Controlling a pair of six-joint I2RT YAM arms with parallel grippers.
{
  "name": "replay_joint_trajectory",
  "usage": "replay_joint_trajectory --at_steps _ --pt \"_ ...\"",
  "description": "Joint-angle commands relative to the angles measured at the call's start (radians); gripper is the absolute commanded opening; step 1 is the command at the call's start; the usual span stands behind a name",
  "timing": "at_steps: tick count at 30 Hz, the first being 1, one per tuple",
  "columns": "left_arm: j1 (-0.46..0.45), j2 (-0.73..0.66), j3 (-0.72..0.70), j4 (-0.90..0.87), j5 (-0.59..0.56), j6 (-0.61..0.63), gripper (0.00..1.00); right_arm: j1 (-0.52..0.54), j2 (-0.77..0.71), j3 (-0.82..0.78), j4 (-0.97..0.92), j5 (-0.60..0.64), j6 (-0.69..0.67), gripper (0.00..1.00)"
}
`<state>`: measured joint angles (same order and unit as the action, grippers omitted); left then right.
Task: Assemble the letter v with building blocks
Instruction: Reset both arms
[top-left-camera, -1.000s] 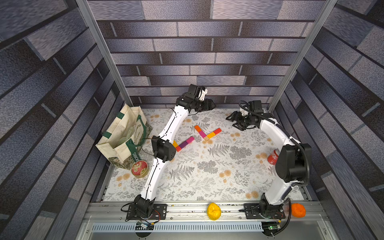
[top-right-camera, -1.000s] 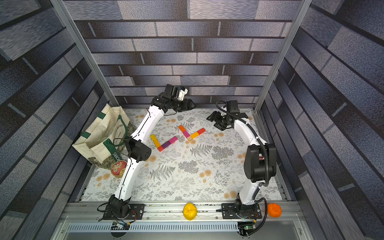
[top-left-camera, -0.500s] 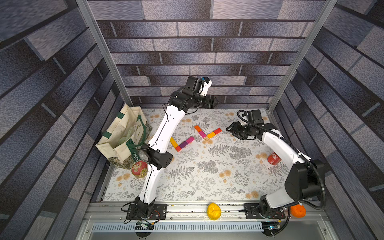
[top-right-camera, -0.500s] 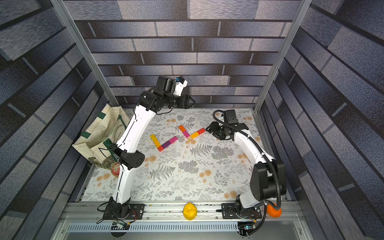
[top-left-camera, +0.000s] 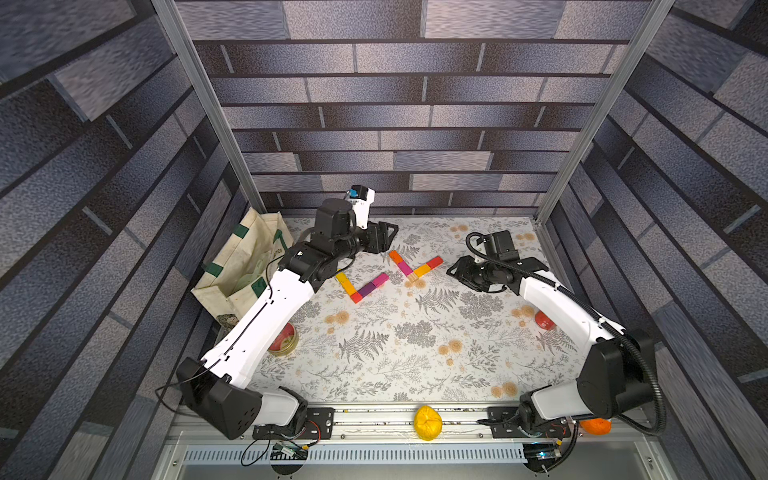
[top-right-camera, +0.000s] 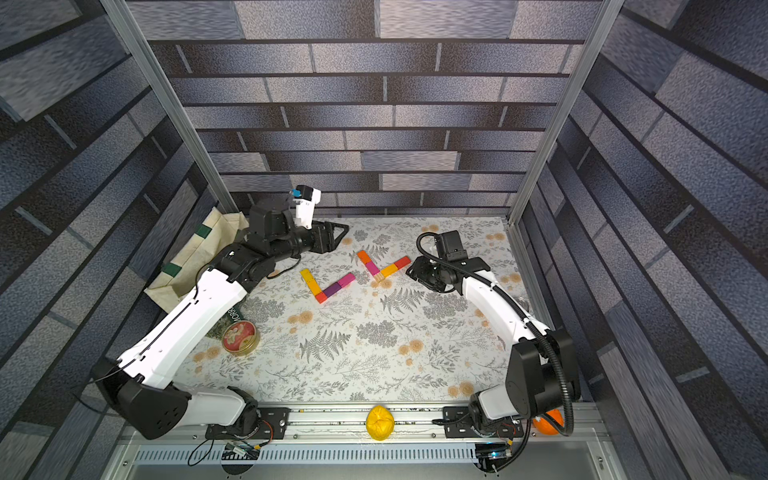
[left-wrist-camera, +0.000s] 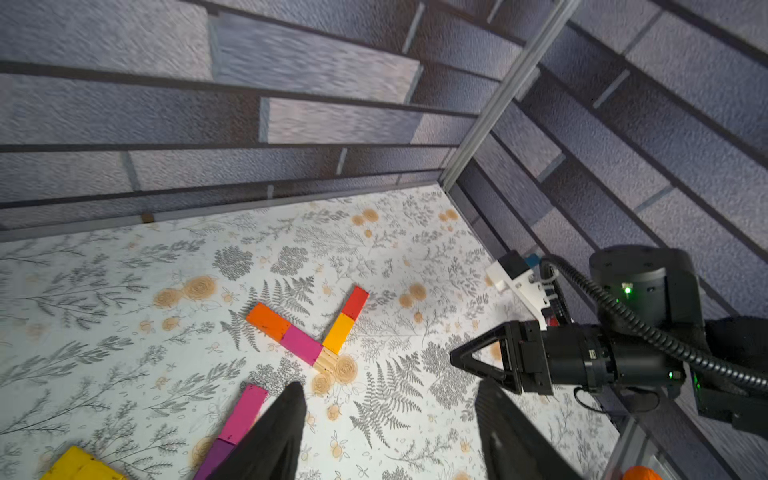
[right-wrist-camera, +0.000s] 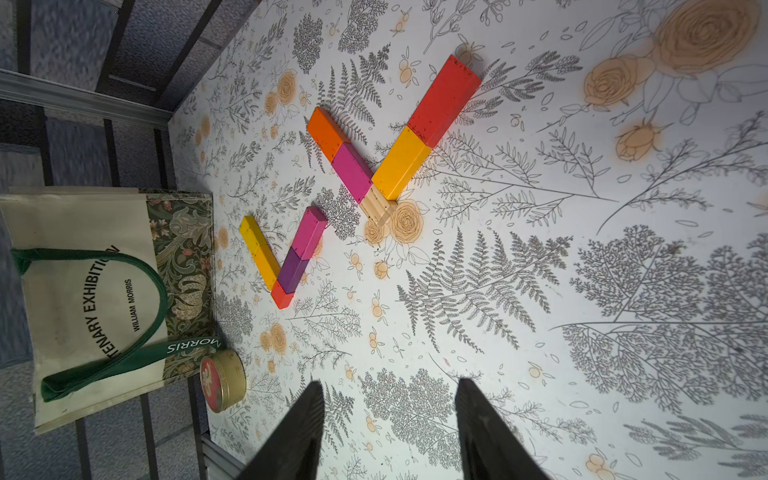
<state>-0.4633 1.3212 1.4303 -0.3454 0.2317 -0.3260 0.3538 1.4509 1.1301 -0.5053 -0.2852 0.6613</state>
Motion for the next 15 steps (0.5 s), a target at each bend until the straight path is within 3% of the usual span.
replay_joint_trajectory --at_steps 1,7,12,15 --pt "0.026 -0.095 -0.091 0.061 -0.066 -0.027 0.68 0.049 0.036 -0.021 0.041 0.047 0.019 0.47" --pt "0.086 -0.202 -0.229 0.003 -0.120 -0.040 0.69 0.105 0.162 0.001 0.082 0.087 0.035 0.27" --pt "0.134 -0.234 -0.300 -0.016 -0.119 -0.064 0.70 0.132 0.301 0.068 0.100 0.091 0.040 0.03" --pt "0.156 -0.237 -0.326 -0.024 -0.115 -0.076 0.70 0.136 0.376 0.118 0.101 0.096 0.043 0.00"
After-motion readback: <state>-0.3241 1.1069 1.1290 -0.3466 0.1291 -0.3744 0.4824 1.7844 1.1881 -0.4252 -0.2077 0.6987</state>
